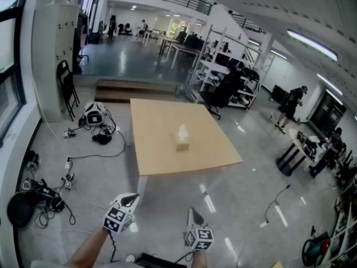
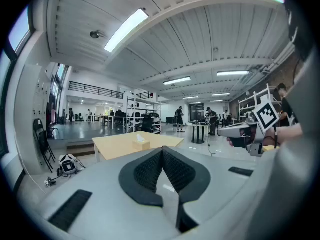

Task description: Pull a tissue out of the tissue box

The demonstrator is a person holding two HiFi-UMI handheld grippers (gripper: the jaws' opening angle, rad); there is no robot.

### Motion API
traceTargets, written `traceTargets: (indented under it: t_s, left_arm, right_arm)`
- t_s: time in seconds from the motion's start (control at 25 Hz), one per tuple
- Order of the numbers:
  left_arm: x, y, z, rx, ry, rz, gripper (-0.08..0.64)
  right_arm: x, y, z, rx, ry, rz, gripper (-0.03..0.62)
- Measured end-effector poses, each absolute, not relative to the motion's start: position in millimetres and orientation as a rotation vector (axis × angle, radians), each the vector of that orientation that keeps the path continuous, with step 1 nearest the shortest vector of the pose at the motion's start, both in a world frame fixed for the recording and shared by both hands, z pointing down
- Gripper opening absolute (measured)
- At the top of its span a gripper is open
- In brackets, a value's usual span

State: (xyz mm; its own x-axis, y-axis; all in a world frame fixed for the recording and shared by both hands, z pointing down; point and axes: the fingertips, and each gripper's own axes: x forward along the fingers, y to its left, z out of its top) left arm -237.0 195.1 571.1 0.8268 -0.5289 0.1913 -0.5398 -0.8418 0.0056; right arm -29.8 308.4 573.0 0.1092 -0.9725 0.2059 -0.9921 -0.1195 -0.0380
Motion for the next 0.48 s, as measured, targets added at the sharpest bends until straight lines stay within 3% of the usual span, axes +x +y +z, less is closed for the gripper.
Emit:
traceTargets:
  t_s: [0.48]
  left_arm:
    - [-235.0, 186.8, 570.7, 2.940, -0.846, 0.266, 0.008]
  right_arm:
    - [-25.0, 303.3, 572.9, 2.291, -2.026, 0.296, 0.009]
